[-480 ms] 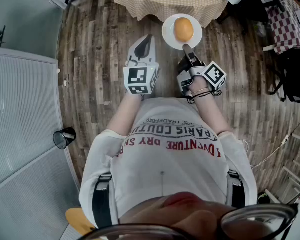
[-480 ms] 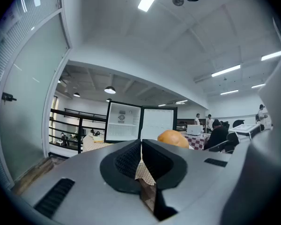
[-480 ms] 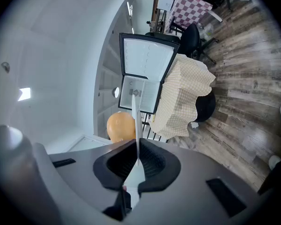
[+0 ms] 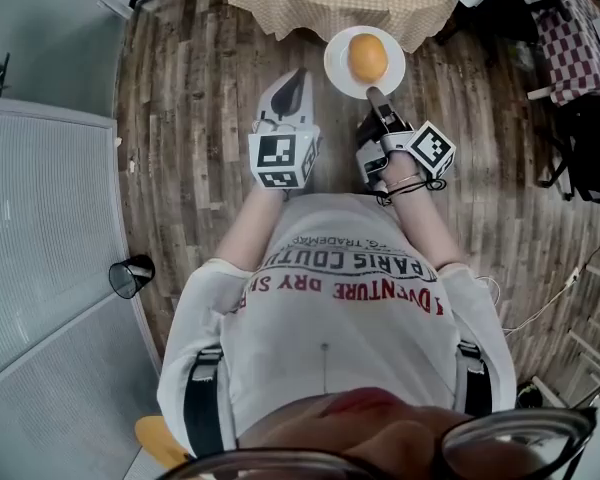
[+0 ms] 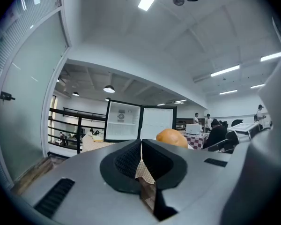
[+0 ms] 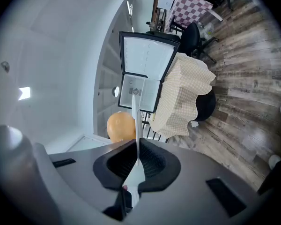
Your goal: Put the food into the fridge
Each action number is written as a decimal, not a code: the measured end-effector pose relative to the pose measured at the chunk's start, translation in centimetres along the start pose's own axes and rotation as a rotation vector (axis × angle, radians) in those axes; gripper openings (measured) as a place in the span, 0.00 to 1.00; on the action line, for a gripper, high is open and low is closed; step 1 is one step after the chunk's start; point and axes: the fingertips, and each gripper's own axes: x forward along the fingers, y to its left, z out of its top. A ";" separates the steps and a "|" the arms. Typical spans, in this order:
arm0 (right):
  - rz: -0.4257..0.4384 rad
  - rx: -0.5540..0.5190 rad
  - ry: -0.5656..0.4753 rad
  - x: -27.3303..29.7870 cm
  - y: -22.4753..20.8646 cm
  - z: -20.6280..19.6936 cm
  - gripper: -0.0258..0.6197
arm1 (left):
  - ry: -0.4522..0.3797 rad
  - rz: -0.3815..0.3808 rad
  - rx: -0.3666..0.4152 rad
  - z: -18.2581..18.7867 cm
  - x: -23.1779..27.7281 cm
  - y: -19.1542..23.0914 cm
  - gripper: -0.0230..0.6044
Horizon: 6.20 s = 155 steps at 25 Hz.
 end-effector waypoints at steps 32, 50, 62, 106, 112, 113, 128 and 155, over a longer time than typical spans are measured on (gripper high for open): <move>-0.005 0.056 0.176 21.5 -2.1 13.1 0.09 | 0.038 0.175 -0.037 0.7 21.0 7.7 0.08; -0.040 0.110 0.175 33.2 -4.6 22.9 0.09 | 0.093 0.197 -0.043 0.7 35.5 10.8 0.08; -0.046 0.107 0.055 43.2 -2.8 25.0 0.09 | 0.081 0.053 -0.037 3.6 45.9 18.4 0.08; -0.087 0.255 -0.059 66.7 -0.8 34.4 0.09 | 0.131 0.047 -0.086 4.5 60.6 29.9 0.08; -0.087 0.276 -0.051 68.6 -0.7 34.5 0.09 | 0.142 0.066 -0.092 4.1 60.9 30.6 0.08; -0.089 0.279 -0.052 68.8 -0.7 34.5 0.09 | 0.143 0.069 -0.093 4.0 60.9 30.7 0.08; -0.072 0.208 -0.050 70.0 -0.2 34.5 0.23 | 0.155 0.063 -0.081 4.0 61.3 30.3 0.08; -0.072 -0.860 0.169 62.5 3.8 30.6 0.08 | 0.071 -0.054 -0.040 8.4 62.0 26.1 0.08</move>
